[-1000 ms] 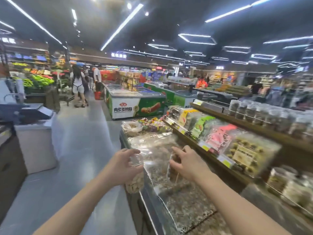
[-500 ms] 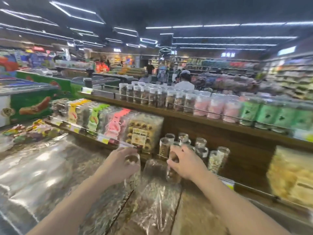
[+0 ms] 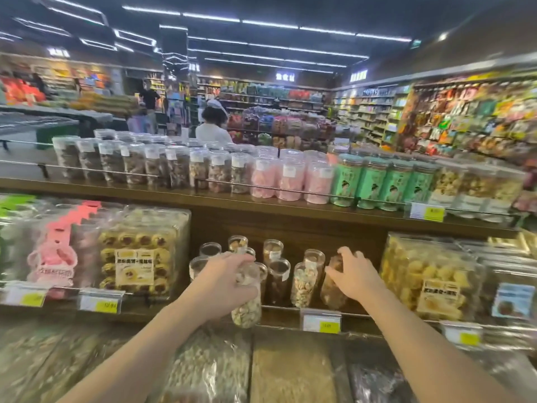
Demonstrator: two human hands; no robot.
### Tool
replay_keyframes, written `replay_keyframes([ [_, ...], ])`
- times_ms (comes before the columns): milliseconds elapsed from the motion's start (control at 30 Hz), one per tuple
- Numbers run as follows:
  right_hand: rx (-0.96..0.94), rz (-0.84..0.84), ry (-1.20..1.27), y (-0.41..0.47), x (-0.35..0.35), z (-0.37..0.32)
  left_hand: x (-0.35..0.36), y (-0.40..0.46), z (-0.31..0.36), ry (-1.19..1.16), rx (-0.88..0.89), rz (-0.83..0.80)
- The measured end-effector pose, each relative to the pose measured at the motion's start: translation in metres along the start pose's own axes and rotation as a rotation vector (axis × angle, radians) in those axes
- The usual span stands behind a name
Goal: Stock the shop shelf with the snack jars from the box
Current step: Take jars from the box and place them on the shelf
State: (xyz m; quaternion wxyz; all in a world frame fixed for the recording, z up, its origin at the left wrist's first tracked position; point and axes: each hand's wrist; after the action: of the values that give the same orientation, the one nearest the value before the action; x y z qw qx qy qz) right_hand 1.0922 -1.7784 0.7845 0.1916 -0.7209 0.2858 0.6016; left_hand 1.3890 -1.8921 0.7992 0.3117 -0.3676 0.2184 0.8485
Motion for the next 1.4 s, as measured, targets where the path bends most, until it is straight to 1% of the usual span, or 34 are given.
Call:
replay_keyframes([
  [133, 0.107, -0.033, -0.017, 0.032, 0.016, 0.013, 0.007, 0.033, -0.005, 0.008, 0.06, -0.032],
  [233, 0.163, -0.079, -0.021, 0.044, 0.031, 0.016, 0.011, 0.05, -0.01, 0.006, 0.073, -0.063],
  [467, 0.215, -0.163, -0.03, 0.048, 0.06, 0.016, 0.014, 0.075, -0.008, -0.004, 0.112, -0.095],
  [567, 0.213, -0.138, -0.053, 0.046, 0.055, 0.015, 0.015, 0.091, -0.001, -0.031, 0.139, -0.086],
  [667, 0.198, -0.094, -0.075, 0.042, 0.043, 0.014, 0.02, 0.114, 0.013, -0.058, 0.174, -0.04],
  [800, 0.14, -0.035, -0.111, 0.029, 0.027, 0.009, 0.035, 0.151, 0.034, -0.086, 0.222, 0.006],
  [900, 0.107, -0.017, -0.138, 0.019, 0.021, 0.004, 0.054, 0.176, 0.037, -0.043, 0.234, -0.015],
  [1100, 0.123, 0.004, -0.134, 0.015, 0.027, 0.007, 0.098, 0.209, 0.024, 0.043, 0.185, -0.088],
  [1300, 0.143, 0.012, -0.151, 0.019, 0.033, 0.007, 0.128, 0.229, 0.004, 0.116, 0.123, -0.214],
  [1400, 0.151, 0.008, -0.151, 0.02, 0.035, 0.006, 0.137, 0.235, -0.006, 0.277, 0.125, -0.252],
])
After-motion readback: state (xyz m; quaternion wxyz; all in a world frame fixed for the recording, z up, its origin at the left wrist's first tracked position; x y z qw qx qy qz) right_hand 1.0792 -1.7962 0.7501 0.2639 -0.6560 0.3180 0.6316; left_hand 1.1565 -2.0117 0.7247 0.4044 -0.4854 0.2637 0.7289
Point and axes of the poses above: each hand's wrist, its own y-axis towards the middle knuckle, its own x-axis out of the palm, z = x × y, and after that the axes turned 2 degrees about -y, right-handed
